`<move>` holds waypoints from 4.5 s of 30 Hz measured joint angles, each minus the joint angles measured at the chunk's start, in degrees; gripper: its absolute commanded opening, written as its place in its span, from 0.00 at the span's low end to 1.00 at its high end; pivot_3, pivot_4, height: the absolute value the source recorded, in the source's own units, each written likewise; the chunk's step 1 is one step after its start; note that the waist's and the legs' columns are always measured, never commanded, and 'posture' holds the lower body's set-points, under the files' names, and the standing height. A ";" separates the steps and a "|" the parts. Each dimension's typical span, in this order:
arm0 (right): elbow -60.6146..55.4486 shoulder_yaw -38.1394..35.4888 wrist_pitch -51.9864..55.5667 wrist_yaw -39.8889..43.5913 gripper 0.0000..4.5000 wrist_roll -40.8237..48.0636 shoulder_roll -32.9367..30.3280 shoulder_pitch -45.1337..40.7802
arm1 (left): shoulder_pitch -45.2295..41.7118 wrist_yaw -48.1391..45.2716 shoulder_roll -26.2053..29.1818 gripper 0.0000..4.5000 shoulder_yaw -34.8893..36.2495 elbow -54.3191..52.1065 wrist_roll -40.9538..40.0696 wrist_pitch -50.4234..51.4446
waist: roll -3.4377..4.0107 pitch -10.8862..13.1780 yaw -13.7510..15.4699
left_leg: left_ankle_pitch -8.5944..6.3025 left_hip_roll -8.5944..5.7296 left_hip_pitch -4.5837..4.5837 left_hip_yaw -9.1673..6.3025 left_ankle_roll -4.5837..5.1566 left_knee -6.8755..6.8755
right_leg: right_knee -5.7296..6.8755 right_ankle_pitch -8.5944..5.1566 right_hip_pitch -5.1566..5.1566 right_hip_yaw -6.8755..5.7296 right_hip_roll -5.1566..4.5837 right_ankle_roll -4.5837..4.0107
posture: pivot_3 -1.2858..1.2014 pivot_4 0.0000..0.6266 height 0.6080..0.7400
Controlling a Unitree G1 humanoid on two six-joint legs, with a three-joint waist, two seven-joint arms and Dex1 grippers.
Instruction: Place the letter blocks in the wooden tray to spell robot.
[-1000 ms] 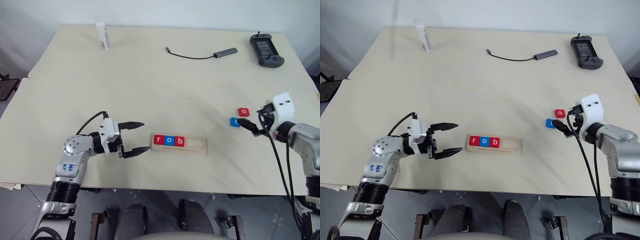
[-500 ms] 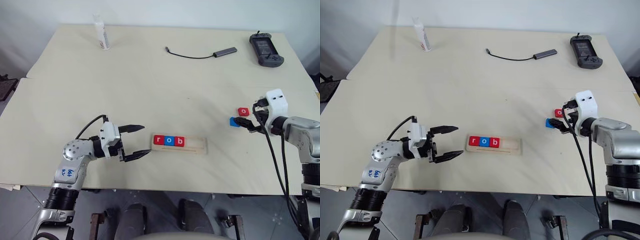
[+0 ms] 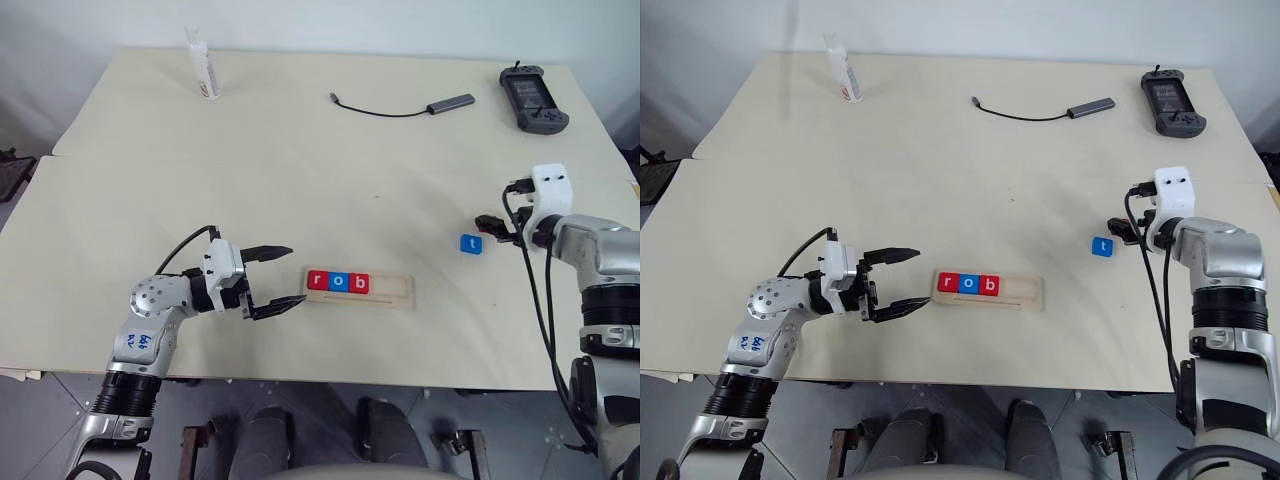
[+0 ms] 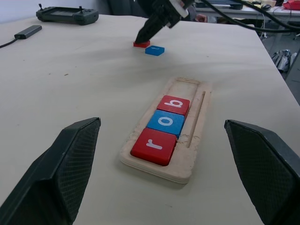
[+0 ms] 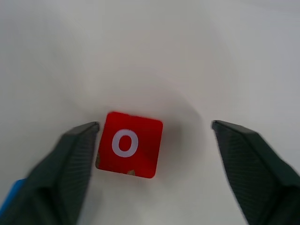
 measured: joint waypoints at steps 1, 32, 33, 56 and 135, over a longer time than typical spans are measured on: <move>0.34 0.14 0.06 0.14 0.57 -0.12 0.00 -0.31 | 0.02 0.11 0.01 1.00 0.00 -0.26 0.00 0.21 | 0.00 0.00 0.01 | 0.00 0.00 0.00 0.00 0.00 0.00 | 0.00 0.00 0.00 0.00 0.00 0.00 | 0.52 0.24 1.00; -68.99 -20.81 38.90 -11.73 0.32 10.10 19.90 34.58 | -3.23 -6.04 -1.01 1.00 -0.79 5.53 0.04 -1.90 | 0.09 -0.02 0.26 | 0.02 -0.01 0.06 -0.06 -0.05 -0.06 | 0.10 0.00 -0.02 0.05 0.06 0.00 | 0.52 0.24 1.00; -68.99 -20.59 38.85 -12.05 0.48 10.06 20.68 34.59 | -3.48 -6.12 -1.18 1.00 -0.81 5.55 0.04 -2.09 | 0.09 -0.02 0.26 | 0.02 -0.01 0.06 -0.06 -0.05 -0.07 | 0.10 0.00 -0.02 0.05 0.06 0.00 | 0.52 0.24 1.00; -25.80 1.99 -24.94 42.40 0.99 3.97 -20.97 29.91 | -2.24 -6.13 0.14 1.00 -0.05 5.08 0.06 -3.65 | 0.08 0.03 0.08 | -0.06 -0.02 0.10 0.08 0.12 0.06 | -0.09 0.06 0.07 0.07 0.01 0.11 | 0.52 0.24 1.00; -41.70 20.73 -9.68 37.85 0.01 4.41 -6.00 17.89 | 1.02 -1.26 -0.57 1.00 -0.02 0.43 -0.02 -2.51 | 0.08 0.03 0.29 | -0.03 0.00 0.03 -0.08 -0.02 0.15 | -0.06 0.09 0.11 -0.11 -0.01 0.07 | 0.52 0.24 1.00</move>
